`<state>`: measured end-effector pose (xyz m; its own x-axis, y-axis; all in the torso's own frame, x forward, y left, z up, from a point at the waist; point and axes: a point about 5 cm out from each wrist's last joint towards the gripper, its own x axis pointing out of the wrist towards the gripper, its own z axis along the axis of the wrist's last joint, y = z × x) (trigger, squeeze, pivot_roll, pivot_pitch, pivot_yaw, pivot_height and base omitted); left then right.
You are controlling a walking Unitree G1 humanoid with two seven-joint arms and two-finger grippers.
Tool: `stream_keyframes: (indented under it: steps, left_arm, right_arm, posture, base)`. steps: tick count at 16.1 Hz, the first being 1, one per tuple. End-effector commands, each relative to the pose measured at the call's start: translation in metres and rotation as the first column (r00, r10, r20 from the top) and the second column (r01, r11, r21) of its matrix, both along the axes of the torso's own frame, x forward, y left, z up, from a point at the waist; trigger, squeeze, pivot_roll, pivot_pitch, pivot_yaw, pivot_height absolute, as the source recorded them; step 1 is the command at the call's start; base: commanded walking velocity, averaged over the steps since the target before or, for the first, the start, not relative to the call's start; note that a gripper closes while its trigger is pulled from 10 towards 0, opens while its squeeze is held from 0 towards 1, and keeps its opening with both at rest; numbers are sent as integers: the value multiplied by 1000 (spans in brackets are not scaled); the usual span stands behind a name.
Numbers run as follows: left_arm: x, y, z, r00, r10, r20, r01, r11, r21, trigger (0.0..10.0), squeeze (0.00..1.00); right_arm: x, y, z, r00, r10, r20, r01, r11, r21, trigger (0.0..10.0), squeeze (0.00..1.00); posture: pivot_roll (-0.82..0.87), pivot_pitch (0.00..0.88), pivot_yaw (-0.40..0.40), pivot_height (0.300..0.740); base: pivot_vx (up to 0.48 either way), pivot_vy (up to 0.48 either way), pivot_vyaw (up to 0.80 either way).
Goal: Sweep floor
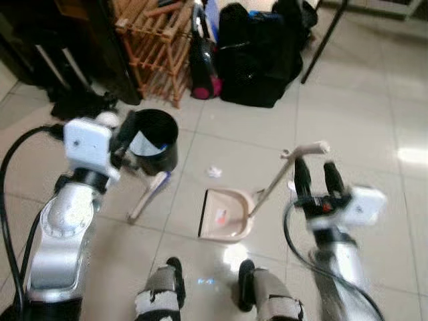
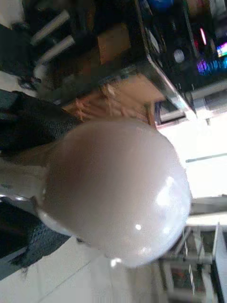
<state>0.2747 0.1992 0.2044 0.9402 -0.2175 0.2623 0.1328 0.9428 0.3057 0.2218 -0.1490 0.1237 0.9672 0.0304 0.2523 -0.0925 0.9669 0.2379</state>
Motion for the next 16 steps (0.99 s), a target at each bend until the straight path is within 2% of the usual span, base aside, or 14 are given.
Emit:
stream_keyframes:
  steps: [1,2,3,4,5,7,8,10,11,12,13,14,16]
  left_arm:
    - [4,2,13,996,-85,-22,87,994,66,10000,0]
    - [8,8,18,992,-110,-63,114,991,74,10000,0]
    - [10,16,27,979,-160,-125,171,982,83,10000,0]
    - [10,18,30,976,-171,-133,184,978,94,10000,0]
    - [13,17,39,971,-204,-123,215,973,89,10000,0]
    - [18,14,46,967,-237,-92,242,969,41,10000,0]
    - [21,13,48,972,-222,-74,221,975,-22,10000,0]
    - [25,12,36,984,-149,-100,135,983,-126,10000,0]
    - [25,9,25,982,-129,-138,108,982,-154,10000,0]
    - [20,2,7,977,-121,-176,96,984,-148,10000,0]
    - [10,-9,-17,962,-126,-243,110,991,-81,10000,0]
    - [9,-11,-21,958,-127,-255,113,991,-71,10000,0]
    - [0,-16,-44,943,-94,-320,87,996,-36,10000,0]
  right_arm:
    - [-13,6,15,993,115,-4,-116,993,-33,10000,0]
    - [-21,11,23,978,210,-17,-210,975,-74,10000,0]
    - [-24,18,27,935,348,-65,-354,920,-165,10000,0]
    - [-23,19,27,927,369,-74,-376,908,-184,10000,0]
    - [-13,18,29,928,364,-76,-372,908,-192,10000,0]
    - [-1,18,32,933,356,-61,-360,905,-225,10000,0]
    - [6,20,38,935,351,-59,-355,906,-230,10000,0]
    - [14,19,43,954,288,-80,-298,937,-183,10000,0]
    - [15,17,35,956,254,-149,-275,951,-142,10000,0]
    - [12,10,21,956,193,-223,-222,968,-115,10000,0]
    - [5,3,-1,934,113,-340,-156,982,-102,10000,0]
    - [4,1,-3,932,102,-349,-145,985,-99,10000,0]
    - [-5,-7,-27,873,14,-488,-66,994,-90,10000,0]
  posture:
    - [-48,178,-17,740]
    - [-50,173,-17,740]
    - [-45,161,-21,740]
    - [-45,161,-21,740]
    - [-32,143,-20,740]
    - [-23,136,-20,740]
    - [-27,124,-12,740]
    - [-34,118,-7,740]
    - [-37,116,-5,740]
    - [-37,116,-3,740]
    - [-44,116,3,740]
    - [-44,116,3,740]
    - [-49,123,4,740]
  base:
    - [0,0,0]
    - [0,0,0]
    - [0,0,0]
    - [0,0,0]
    - [0,0,0]
    - [0,0,0]
    - [0,0,0]
    - [0,0,0]
    - [0,0,0]
    - [0,0,0]
    - [0,0,0]
    - [0,0,0]
    - [0,0,0]
